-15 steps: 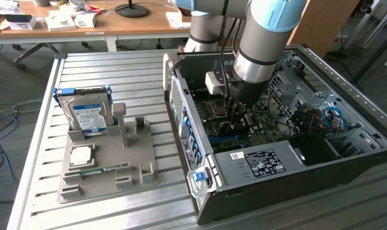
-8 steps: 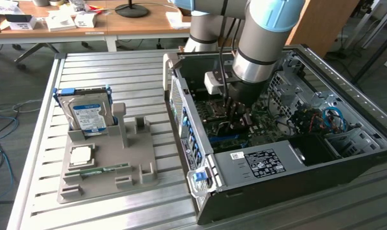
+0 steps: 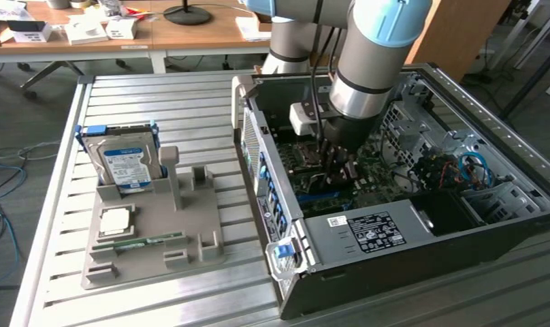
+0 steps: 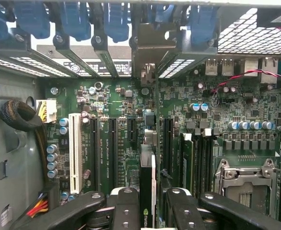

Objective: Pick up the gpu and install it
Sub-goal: 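Insert the gpu into the slot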

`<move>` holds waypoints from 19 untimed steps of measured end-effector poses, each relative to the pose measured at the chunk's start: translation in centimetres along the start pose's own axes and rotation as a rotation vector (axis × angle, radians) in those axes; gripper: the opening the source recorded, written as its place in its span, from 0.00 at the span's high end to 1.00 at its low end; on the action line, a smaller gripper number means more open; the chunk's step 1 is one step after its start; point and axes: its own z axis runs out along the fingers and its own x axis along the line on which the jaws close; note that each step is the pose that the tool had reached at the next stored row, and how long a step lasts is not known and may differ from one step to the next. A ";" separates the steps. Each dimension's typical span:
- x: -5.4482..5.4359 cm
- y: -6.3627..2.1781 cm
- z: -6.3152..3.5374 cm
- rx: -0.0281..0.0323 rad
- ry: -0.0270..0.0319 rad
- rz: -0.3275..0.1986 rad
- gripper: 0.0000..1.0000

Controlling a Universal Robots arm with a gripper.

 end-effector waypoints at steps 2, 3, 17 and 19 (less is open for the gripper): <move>0.0 0.00 0.00 -0.0001 0.0001 0.000 0.74; 0.0 0.01 0.01 -0.0001 0.0001 0.000 0.74; 0.0 0.04 0.11 0.0000 -0.0001 0.000 0.74; 0.0 0.04 0.10 -0.0001 0.0000 0.000 0.74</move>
